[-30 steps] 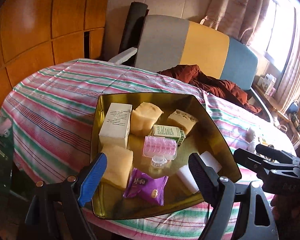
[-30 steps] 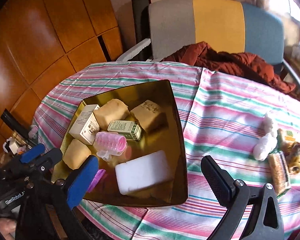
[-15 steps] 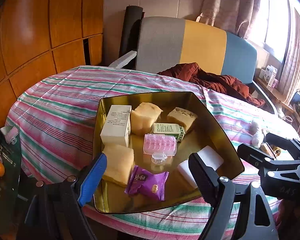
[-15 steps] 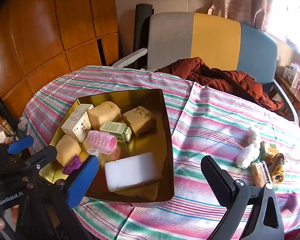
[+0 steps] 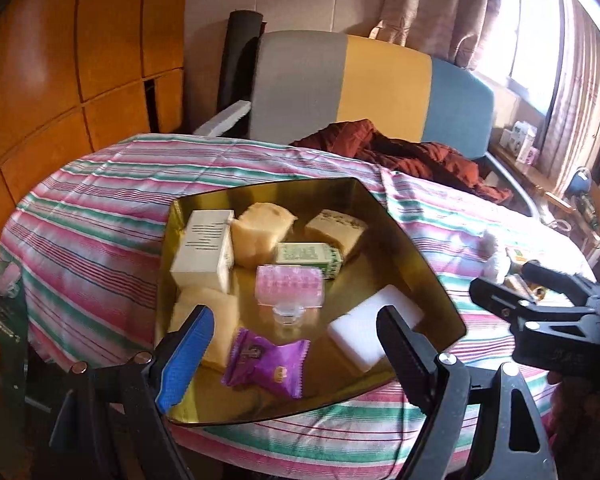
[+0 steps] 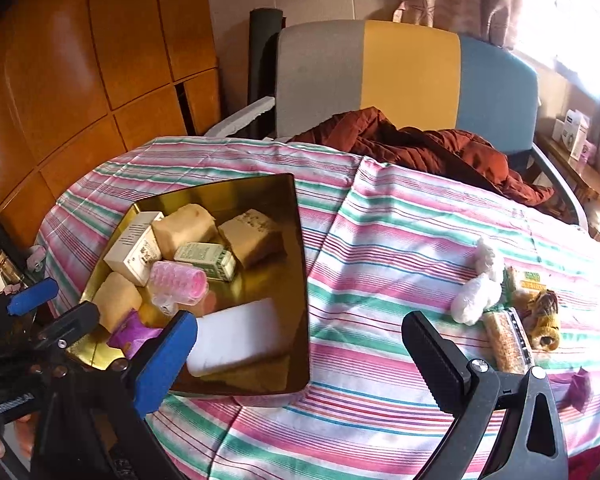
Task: Organize objects
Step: 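Withdraw both tools from the tray back to the remaining items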
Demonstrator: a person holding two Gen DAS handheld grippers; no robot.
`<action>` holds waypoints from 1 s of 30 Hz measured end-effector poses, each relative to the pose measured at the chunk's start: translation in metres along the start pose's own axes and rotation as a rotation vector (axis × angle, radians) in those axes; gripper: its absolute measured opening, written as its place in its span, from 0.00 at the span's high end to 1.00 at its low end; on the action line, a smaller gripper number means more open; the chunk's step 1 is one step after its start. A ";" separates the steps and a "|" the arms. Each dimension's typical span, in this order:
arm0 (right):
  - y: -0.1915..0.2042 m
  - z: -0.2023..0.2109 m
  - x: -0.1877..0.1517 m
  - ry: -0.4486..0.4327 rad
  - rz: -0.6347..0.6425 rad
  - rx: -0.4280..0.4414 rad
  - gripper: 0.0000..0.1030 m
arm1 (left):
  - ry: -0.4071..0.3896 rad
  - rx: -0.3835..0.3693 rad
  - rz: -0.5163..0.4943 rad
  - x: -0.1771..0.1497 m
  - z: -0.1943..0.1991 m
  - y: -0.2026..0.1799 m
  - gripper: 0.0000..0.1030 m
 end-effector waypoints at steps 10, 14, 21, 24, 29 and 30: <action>-0.043 -0.004 -0.005 0.032 -0.074 -0.032 0.00 | 0.045 -0.110 0.003 0.002 -0.008 -0.017 0.19; -0.072 -0.003 -0.004 0.046 -0.113 -0.066 0.00 | 0.044 -0.153 -0.019 0.004 -0.008 -0.027 0.19; -0.159 0.011 0.011 0.027 -0.212 -0.189 0.00 | 0.068 -0.232 -0.059 0.012 -0.012 -0.048 0.19; -0.209 0.016 0.016 0.008 -0.287 -0.269 0.00 | 0.075 -0.250 -0.093 0.015 -0.016 -0.061 0.19; -0.284 0.017 0.009 0.002 -0.429 -0.359 0.00 | 0.084 -0.274 -0.159 0.026 -0.023 -0.090 0.19; -0.295 0.017 0.005 0.002 -0.463 -0.360 0.00 | 0.090 -0.272 -0.177 0.029 -0.026 -0.098 0.19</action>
Point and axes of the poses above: each gripper's, at about its wrist camera, not at the fingertips, and z roughly against the way its jaws point, y to its left, x to its top, the point moved 1 cm from there along -z, roughly the way its jaws point, and after that the axes turned 6 degrees about -z, right-handed, at the moved point
